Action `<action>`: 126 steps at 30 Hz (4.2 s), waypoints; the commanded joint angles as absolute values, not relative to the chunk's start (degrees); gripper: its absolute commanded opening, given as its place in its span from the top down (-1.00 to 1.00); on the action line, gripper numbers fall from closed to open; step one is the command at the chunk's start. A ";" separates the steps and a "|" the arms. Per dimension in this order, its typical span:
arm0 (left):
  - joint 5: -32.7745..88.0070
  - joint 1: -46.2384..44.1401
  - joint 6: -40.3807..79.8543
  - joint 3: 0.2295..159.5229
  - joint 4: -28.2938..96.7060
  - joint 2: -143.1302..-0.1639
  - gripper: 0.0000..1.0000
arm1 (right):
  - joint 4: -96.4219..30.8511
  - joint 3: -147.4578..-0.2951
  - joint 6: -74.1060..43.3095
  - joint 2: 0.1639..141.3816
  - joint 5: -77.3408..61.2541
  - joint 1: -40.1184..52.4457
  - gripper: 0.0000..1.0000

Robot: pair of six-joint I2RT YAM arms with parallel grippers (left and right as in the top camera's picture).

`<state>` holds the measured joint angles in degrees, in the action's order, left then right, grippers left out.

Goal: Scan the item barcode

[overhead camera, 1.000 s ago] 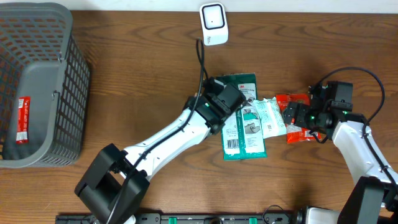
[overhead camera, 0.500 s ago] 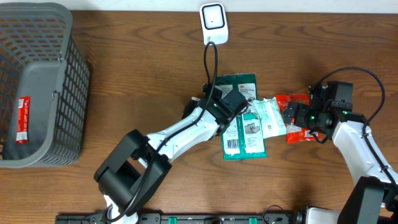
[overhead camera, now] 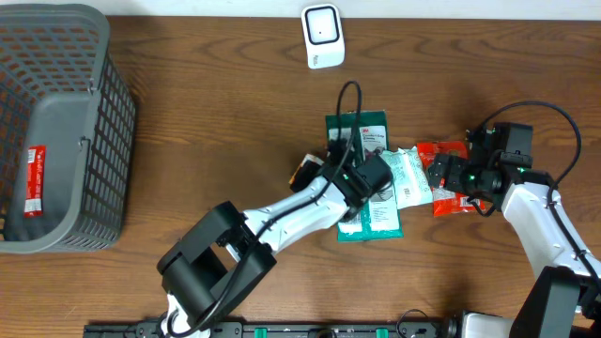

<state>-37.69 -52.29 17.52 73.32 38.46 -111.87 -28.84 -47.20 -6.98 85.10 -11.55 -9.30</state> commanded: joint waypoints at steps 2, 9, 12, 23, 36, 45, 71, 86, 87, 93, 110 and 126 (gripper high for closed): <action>-39.24 -52.47 16.75 73.71 38.24 -113.89 0.84 | -28.75 -47.88 -6.79 84.66 -11.40 -8.95 -0.98; -34.72 -52.47 17.45 73.71 38.24 -115.00 0.76 | -28.73 -47.88 -6.79 84.66 -11.40 -8.95 -0.99; -34.72 -52.49 17.45 73.73 38.30 -114.98 0.41 | -28.75 -47.88 -6.79 84.66 -11.40 -8.95 -0.99; -34.68 -52.47 17.45 73.87 38.48 -113.56 0.22 | -28.75 -47.88 -6.79 84.66 -11.40 -8.95 -0.98; -26.09 -52.49 17.47 74.39 38.26 -110.85 0.21 | -28.75 -47.88 -6.79 84.66 -11.42 -8.95 -0.99; -26.15 -52.03 17.47 75.53 37.17 -104.38 -0.05 | -28.75 -47.88 -6.79 84.66 -11.40 -8.95 -0.99; 0.40 -40.05 21.80 76.73 37.36 -108.40 -0.43 | -28.75 -47.88 -6.79 84.66 -11.40 -8.95 -0.99; -4.32 -39.94 26.92 75.99 35.90 -111.61 0.29 | -28.75 -47.88 -6.79 84.66 -11.40 -8.95 -0.99; -4.32 -39.94 26.94 75.99 35.40 -111.61 0.35 | -28.75 -47.88 -6.79 84.66 -11.40 -8.95 -0.99; -4.38 -39.94 28.25 75.50 34.96 -111.63 0.33 | -28.75 -47.88 -6.79 84.66 -11.42 -8.95 -0.98; -4.05 -39.99 34.44 73.54 32.62 -111.66 0.61 | -28.75 -47.88 -6.79 84.66 -11.40 -8.95 -0.99; -1.91 -40.97 37.39 73.54 32.40 -111.66 0.51 | -28.75 -47.88 -6.79 84.66 -11.40 -8.95 -0.99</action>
<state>-2.68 -40.29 36.45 74.15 32.53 -110.59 -28.84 -47.20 -6.98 85.10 -11.55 -9.30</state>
